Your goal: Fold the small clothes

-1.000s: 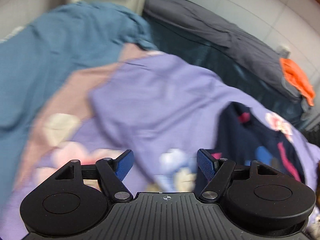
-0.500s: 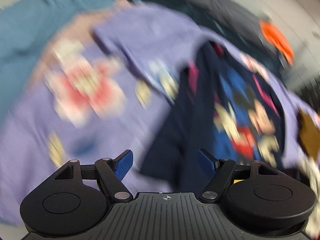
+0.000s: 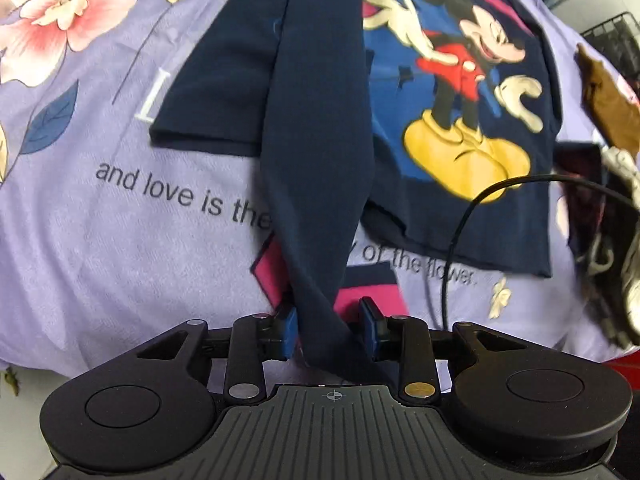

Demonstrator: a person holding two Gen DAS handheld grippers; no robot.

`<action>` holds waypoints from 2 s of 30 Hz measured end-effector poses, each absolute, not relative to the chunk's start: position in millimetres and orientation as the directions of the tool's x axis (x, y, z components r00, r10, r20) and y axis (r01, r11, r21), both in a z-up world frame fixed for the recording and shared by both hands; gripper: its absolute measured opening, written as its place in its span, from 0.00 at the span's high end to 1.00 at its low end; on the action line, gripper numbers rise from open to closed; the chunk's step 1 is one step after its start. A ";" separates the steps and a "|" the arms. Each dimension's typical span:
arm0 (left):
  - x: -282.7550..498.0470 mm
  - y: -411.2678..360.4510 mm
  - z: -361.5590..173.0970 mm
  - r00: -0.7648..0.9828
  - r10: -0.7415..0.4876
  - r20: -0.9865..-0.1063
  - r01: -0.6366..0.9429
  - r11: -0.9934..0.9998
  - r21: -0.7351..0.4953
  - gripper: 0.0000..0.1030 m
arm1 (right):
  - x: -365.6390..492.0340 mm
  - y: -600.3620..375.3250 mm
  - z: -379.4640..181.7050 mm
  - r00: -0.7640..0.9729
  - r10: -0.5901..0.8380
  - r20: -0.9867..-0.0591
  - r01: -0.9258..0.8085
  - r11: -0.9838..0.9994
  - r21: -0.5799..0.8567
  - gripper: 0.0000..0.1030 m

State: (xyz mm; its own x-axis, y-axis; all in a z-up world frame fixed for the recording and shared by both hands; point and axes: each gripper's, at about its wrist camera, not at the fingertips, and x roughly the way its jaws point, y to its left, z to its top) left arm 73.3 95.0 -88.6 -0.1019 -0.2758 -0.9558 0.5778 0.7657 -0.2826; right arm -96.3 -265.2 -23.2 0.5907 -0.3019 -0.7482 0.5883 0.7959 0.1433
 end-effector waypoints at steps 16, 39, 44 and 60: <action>205.4 143.9 28.6 0.349 -0.383 -0.855 0.477 0.858 -0.190 0.59 | -131.5 -272.0 -21.0 0.549 -0.372 -0.749 0.686 0.712 0.149 0.17; 195.8 74.1 -28.2 0.273 -0.414 -0.868 0.503 0.831 -0.238 0.00 | -131.6 -259.7 -11.2 0.492 -0.470 -0.733 0.571 0.810 -0.136 0.19; 122.7 26.2 -64.2 0.181 -0.359 -0.915 0.656 0.738 -0.160 0.00 | -107.5 -239.1 -29.7 0.493 -0.386 -0.779 0.390 0.899 -0.198 0.28; 107.0 45.7 -63.1 0.201 -0.291 -0.935 0.550 0.823 -0.138 0.00 | -96.5 -303.8 -47.3 0.569 -0.070 -0.820 0.533 0.790 0.303 0.97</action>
